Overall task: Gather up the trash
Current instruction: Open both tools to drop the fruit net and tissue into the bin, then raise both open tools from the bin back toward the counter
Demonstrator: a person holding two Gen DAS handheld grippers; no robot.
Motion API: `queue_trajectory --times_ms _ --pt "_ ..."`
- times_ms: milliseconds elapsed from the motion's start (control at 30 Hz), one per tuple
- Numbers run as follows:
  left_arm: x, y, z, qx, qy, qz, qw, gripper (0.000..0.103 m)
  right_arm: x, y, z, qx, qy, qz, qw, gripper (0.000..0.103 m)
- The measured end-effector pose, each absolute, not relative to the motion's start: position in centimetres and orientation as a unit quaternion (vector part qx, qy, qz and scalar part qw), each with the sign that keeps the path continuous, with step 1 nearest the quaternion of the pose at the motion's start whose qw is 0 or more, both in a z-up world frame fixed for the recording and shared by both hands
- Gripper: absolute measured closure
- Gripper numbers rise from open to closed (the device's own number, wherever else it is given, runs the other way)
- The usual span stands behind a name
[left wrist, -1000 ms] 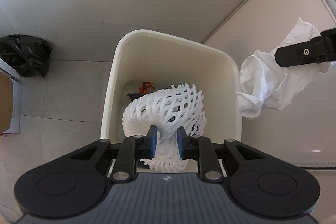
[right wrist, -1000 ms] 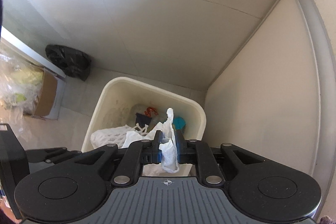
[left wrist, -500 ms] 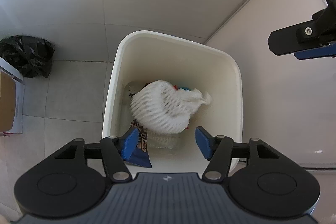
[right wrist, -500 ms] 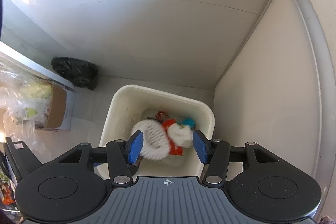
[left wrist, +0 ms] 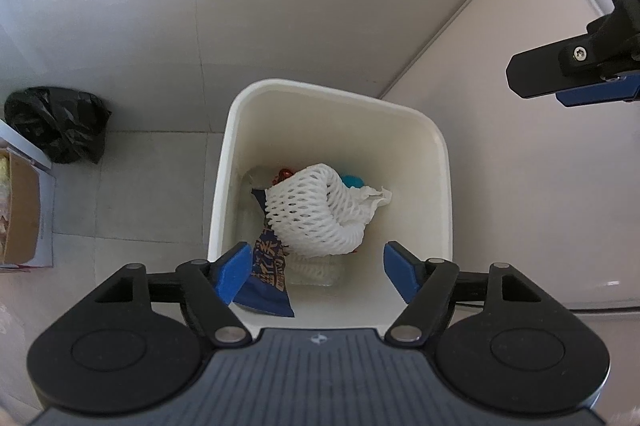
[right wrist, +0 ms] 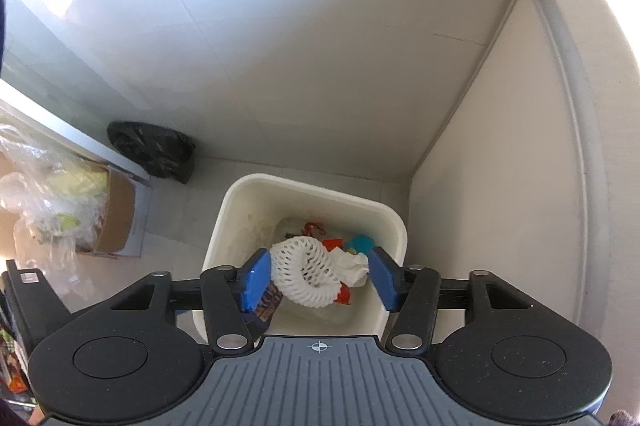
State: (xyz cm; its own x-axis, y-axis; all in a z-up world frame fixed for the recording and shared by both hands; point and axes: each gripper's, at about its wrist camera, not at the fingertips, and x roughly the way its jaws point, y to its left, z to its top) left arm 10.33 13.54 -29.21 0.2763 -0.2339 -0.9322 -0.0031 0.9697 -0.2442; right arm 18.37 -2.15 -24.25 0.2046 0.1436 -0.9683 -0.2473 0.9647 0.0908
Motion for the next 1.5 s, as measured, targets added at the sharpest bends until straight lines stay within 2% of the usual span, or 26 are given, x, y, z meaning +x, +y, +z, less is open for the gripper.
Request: queue_trajectory --times_ms 167,633,1033,1500 --pt "9.8 13.7 -27.3 -0.094 0.587 -0.073 0.801 0.029 17.7 -2.7 -22.8 -0.035 0.604 0.133 0.785 0.044" --pt "8.2 13.7 -22.2 -0.049 0.548 -0.084 0.831 0.01 13.9 -3.5 -17.0 -0.011 0.535 0.184 0.825 0.024" --pt "7.5 11.4 -16.6 0.002 0.496 -0.119 0.86 0.003 9.1 -7.9 -10.3 -0.06 0.417 0.177 0.89 0.009" --pt "8.8 3.4 -10.3 0.022 0.436 -0.195 0.879 0.001 6.0 -18.9 -6.3 -0.037 0.34 0.062 0.938 0.004"
